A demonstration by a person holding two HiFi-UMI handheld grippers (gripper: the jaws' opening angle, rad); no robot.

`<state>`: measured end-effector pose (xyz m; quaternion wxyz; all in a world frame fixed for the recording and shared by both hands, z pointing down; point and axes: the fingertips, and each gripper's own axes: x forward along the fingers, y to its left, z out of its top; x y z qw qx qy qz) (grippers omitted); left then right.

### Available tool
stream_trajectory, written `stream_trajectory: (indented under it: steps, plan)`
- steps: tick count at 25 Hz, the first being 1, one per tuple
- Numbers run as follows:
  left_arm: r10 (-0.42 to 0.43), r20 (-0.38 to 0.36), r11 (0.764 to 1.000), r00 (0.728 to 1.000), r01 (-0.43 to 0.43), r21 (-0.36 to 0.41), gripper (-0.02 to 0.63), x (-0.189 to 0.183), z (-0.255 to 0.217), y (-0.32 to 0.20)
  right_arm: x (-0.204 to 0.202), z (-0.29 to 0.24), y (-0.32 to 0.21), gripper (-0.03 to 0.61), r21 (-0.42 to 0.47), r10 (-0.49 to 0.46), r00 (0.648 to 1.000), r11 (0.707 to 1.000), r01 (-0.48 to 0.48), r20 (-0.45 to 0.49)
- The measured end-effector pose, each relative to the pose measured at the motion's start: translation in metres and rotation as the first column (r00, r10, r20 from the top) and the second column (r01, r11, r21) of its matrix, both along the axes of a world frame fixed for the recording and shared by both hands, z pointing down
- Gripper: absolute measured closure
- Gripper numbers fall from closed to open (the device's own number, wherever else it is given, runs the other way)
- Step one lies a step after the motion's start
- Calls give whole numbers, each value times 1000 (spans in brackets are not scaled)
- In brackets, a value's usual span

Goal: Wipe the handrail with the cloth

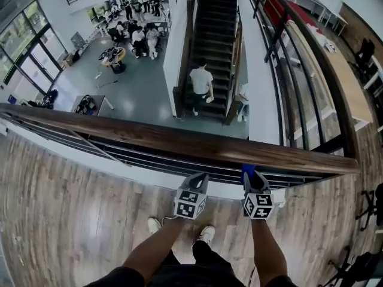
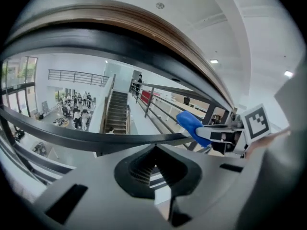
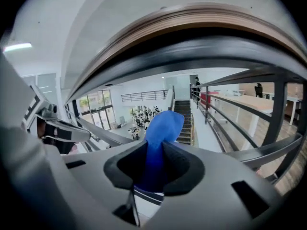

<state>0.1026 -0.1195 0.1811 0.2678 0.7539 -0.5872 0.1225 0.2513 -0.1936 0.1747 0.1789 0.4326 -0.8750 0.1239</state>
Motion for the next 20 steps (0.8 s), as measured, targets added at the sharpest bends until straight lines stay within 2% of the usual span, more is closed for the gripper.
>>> stream_trajectory:
  steps: [3,7,14,17,20]
  plan:
    - [-47,56,999,997,47,7,611,-64,14,33,-81,4,35,479,16,-95,995,995,94,41]
    - [-172,51,984,984,174,-28,611,-158,30,74,-191,15,82,479,-5,-235,968,972,236,93]
    - [-366,42,927,929,369,-74,611,-295,60,144,-350,56,156,479,-67,-454,888,886,459,69]
    - [-430,45,898,902,433,-78,611,-352,76,172,-406,81,180,479,-100,-480,876,870,482,46]
    - [-484,65,870,873,488,-74,611,-414,96,197,-454,113,192,479,-143,-432,901,889,434,46]
